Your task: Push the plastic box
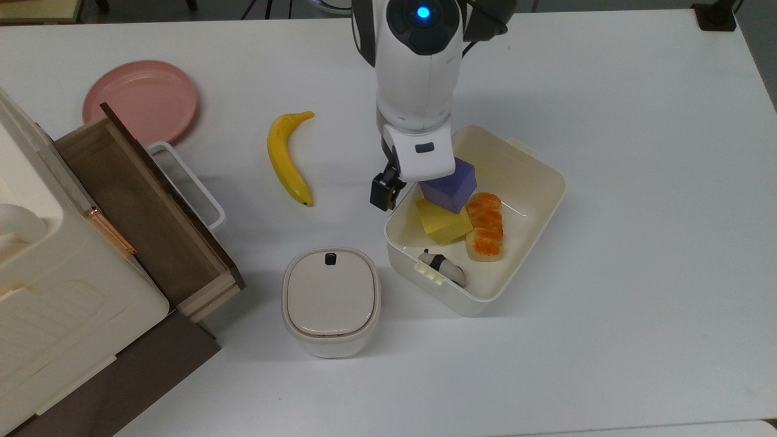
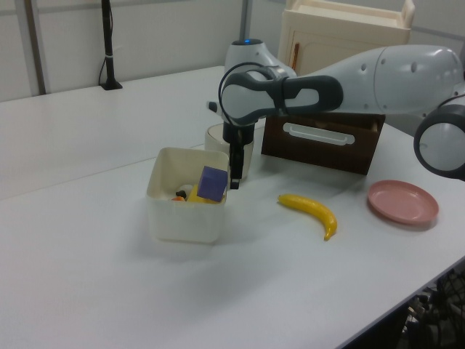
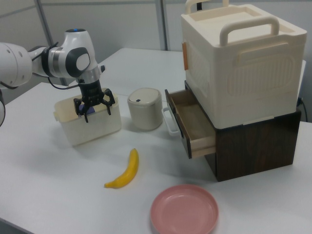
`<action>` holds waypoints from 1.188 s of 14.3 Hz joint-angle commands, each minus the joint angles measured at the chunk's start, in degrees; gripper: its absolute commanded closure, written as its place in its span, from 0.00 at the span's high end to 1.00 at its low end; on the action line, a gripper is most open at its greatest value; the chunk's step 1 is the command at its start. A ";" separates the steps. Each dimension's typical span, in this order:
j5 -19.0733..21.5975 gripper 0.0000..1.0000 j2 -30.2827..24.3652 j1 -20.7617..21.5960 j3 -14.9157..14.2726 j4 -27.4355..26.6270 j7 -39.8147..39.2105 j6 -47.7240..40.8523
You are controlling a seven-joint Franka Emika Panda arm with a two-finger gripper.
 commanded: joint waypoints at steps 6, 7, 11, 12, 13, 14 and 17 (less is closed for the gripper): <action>-2.75 1.00 1.98 3.74 -0.74 -0.22 6.63 4.77; -3.37 1.00 2.07 4.09 -0.74 -0.22 7.33 4.85; -3.72 1.00 1.98 4.80 -0.74 -0.13 7.78 4.85; -3.64 1.00 1.64 4.45 -0.74 -0.13 7.69 4.85; -3.46 1.00 0.67 4.18 -0.65 -0.30 7.43 4.42; -3.20 1.00 -0.81 3.92 -0.65 -0.65 7.78 3.98; -2.76 1.00 -5.47 1.55 -0.65 -1.89 10.23 -0.75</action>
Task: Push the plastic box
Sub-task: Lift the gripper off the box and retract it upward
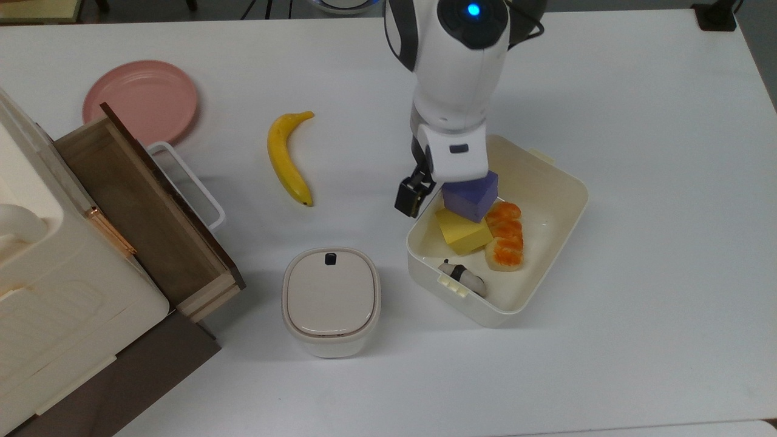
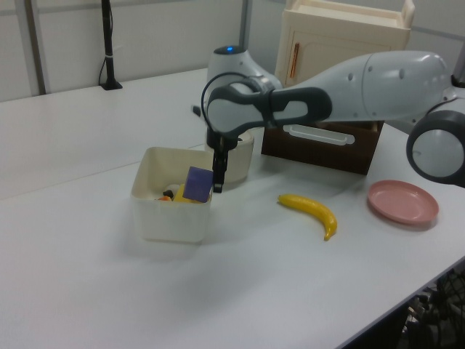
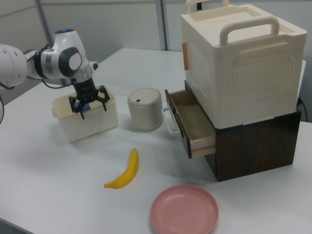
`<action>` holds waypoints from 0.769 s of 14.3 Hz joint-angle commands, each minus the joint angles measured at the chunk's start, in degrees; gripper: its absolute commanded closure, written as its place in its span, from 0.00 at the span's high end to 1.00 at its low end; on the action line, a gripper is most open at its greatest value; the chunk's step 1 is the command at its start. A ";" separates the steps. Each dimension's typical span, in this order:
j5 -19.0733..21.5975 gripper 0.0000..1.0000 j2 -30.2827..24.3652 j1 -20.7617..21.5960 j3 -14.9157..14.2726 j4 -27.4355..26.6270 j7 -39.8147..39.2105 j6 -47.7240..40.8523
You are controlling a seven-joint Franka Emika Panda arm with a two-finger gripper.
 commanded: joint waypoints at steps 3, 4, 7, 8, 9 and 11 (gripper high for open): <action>0.12 1.00 -10.76 -3.83 -0.29 -2.72 7.03 -10.77; 0.21 1.00 -12.16 -4.79 -0.29 -2.72 9.57 -12.79; 0.21 1.00 -16.30 -8.31 -0.03 -2.72 22.82 -15.88; 0.21 1.00 -17.35 -9.45 0.24 -2.72 26.87 -16.58; 0.21 1.00 -18.23 -10.68 0.41 -2.72 30.30 -17.29; 0.21 1.00 -19.82 -12.44 0.50 -2.64 33.23 -18.34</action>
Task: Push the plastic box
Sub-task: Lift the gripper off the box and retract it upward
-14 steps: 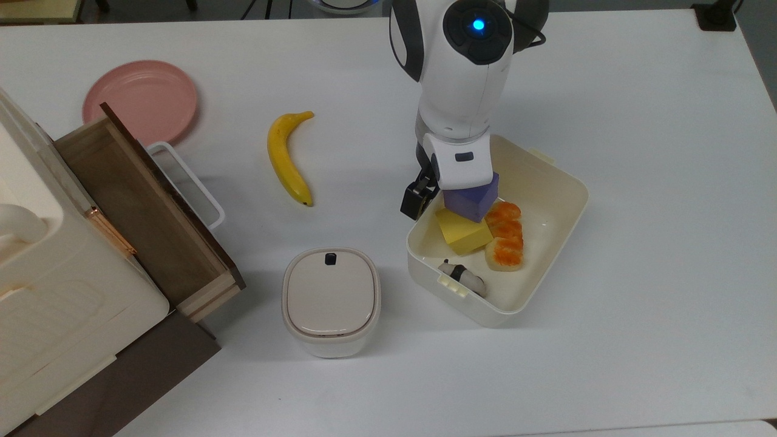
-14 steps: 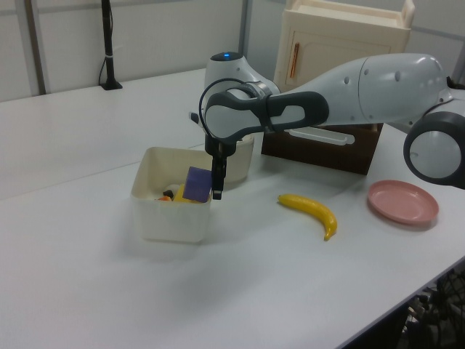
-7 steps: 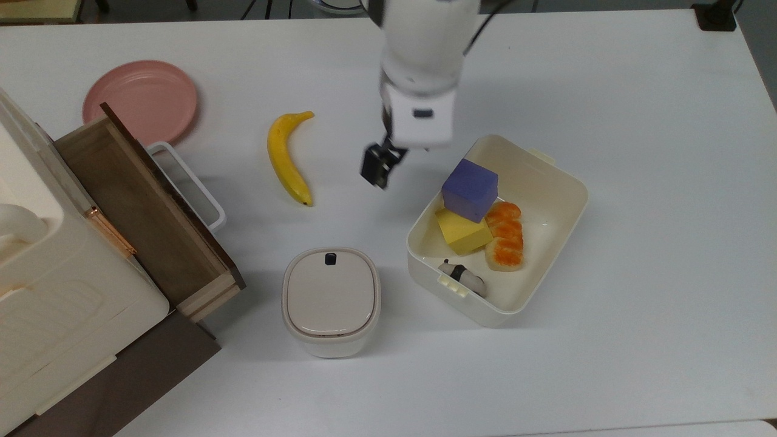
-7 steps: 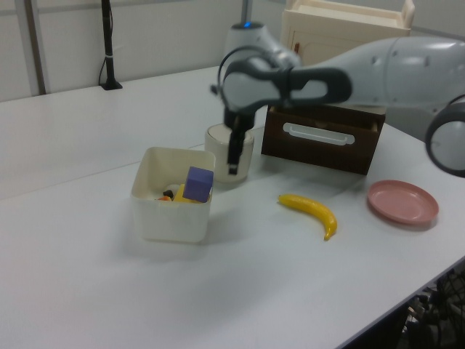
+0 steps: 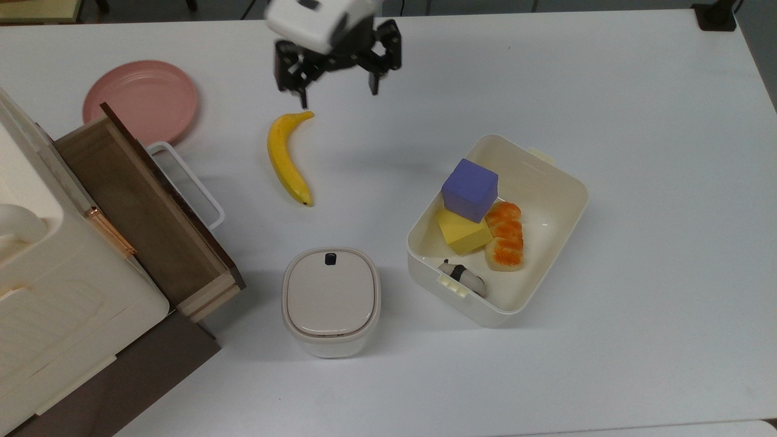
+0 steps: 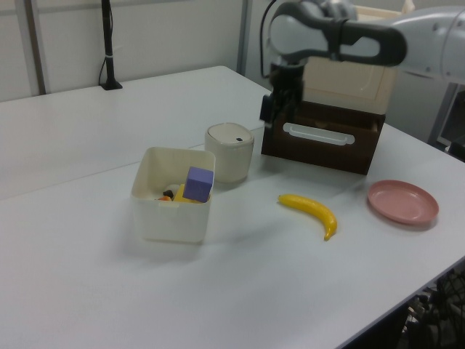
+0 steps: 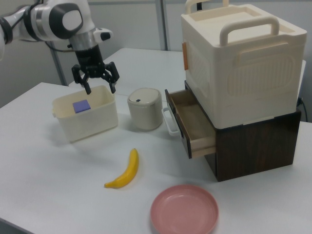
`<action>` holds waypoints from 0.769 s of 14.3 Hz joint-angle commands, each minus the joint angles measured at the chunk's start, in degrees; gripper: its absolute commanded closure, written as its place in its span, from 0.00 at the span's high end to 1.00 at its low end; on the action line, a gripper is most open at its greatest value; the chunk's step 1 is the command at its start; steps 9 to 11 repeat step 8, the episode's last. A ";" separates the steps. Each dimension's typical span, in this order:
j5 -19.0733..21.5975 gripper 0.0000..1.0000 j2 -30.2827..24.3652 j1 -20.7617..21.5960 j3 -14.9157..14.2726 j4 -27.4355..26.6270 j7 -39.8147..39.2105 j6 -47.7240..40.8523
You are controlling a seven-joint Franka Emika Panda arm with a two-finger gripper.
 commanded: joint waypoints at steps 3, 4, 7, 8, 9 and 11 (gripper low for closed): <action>0.11 1.00 -4.40 -3.61 0.57 -2.22 8.59 -2.34; 0.11 1.00 -4.40 -3.78 0.22 -2.05 10.77 -2.61; 0.11 1.00 -4.40 -3.78 -0.05 -1.96 11.32 -2.61; 0.11 1.00 -4.40 -3.70 0.04 -1.96 11.32 -2.61; 0.11 1.00 -4.40 -3.70 0.04 -1.96 11.32 -2.61; 0.11 1.00 -4.40 -3.70 0.04 -1.96 11.32 -2.61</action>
